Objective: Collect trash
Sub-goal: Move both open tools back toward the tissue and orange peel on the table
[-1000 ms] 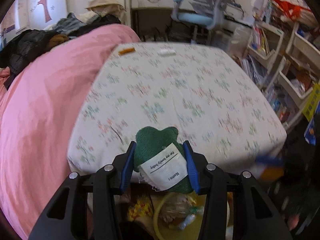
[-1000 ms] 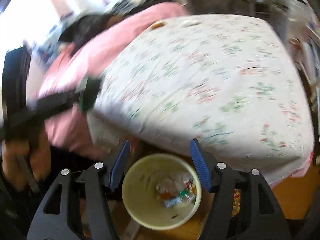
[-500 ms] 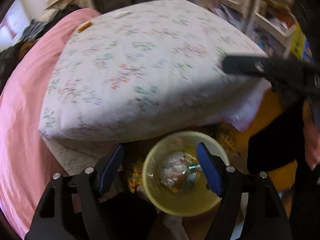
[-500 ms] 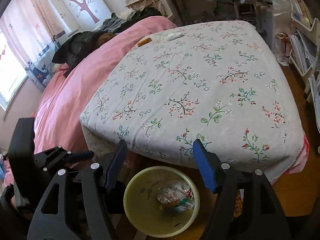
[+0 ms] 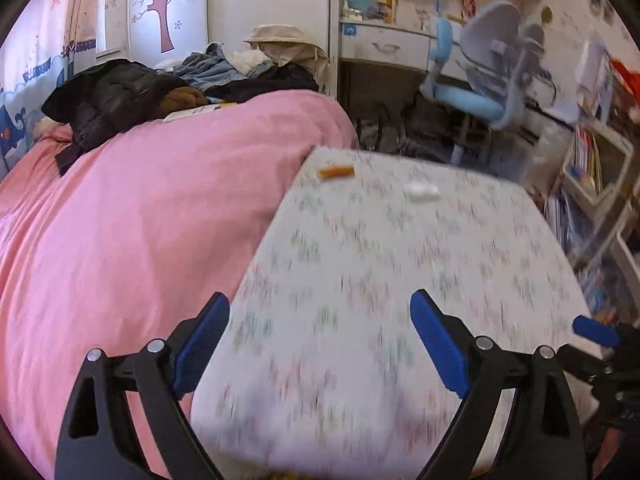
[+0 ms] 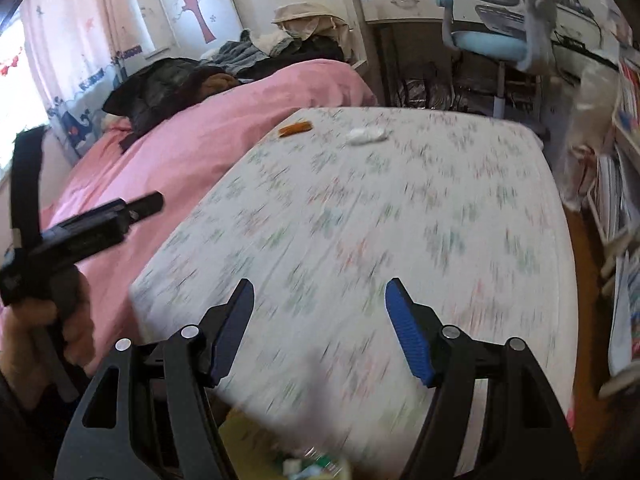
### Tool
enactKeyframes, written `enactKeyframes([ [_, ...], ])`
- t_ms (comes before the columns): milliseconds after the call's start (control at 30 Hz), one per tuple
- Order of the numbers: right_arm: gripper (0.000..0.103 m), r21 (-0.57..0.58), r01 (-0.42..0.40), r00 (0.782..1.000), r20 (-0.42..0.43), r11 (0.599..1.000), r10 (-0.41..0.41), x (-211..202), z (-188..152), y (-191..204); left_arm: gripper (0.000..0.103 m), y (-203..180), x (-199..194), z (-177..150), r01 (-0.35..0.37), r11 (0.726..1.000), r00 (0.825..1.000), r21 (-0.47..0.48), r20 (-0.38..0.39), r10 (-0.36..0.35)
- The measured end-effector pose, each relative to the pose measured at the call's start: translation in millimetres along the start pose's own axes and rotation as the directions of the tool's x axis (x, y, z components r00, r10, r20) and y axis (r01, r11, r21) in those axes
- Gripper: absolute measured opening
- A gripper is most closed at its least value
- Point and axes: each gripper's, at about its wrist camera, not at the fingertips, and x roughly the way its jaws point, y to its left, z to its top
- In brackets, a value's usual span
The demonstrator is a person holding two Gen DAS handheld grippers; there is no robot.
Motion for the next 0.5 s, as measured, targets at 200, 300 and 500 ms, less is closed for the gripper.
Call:
enactKeyframes([
  [200,0.065,0.029,0.017,1.000,0.002,0.999,-0.017,78,56,-29,0.088,1,71,47,0.064,0.997,0.998,0.043,-0.014,-0.063],
  [300,0.065,0.044,0.016,1.000,-0.006,0.999,-0.015,119,82,-41,0.088,-6,100,66,0.066,0.989,0.998,0.135,-0.011,-0.065],
  [500,0.065,0.017,0.027,1.000,-0.010,0.999,-0.027,175,123,-57,0.088,-1,161,93,0.045,0.983,0.998,0.180,-0.045,-0.037],
])
